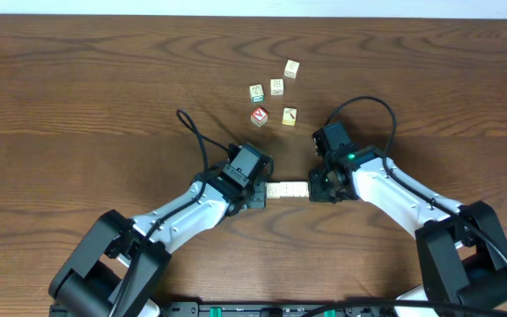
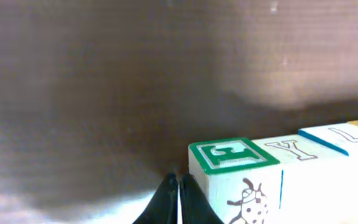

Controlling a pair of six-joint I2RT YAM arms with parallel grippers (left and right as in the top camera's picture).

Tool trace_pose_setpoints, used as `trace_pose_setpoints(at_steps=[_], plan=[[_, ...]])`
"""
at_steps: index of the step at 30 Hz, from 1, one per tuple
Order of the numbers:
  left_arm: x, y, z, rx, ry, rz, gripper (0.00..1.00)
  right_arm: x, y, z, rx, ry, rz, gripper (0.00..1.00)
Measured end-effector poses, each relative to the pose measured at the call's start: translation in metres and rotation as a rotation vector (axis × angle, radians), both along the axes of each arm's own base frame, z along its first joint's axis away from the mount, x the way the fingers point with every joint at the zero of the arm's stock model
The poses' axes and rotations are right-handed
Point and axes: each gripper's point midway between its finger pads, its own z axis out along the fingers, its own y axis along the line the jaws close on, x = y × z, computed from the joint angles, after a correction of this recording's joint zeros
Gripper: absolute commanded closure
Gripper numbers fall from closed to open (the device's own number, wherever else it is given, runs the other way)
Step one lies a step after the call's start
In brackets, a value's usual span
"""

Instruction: Lift 5 blocks

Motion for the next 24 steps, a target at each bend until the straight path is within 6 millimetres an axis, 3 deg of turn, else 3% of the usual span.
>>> trace_pose_setpoints(at_steps=[8, 22, 24], plan=[[-0.019, 0.005, -0.005, 0.07, 0.037, -0.022, 0.91, -0.015, -0.004, -0.003, -0.085, 0.025, 0.032, 0.94], [-0.019, 0.006, -0.004, 0.103, 0.01, -0.025, 0.83, -0.011, -0.011, -0.002, -0.127, 0.005, 0.038, 0.96], [-0.018, 0.008, -0.004, 0.114, 0.002, -0.024, 0.77, -0.01, -0.011, -0.002, -0.129, 0.001, 0.043, 0.92]])
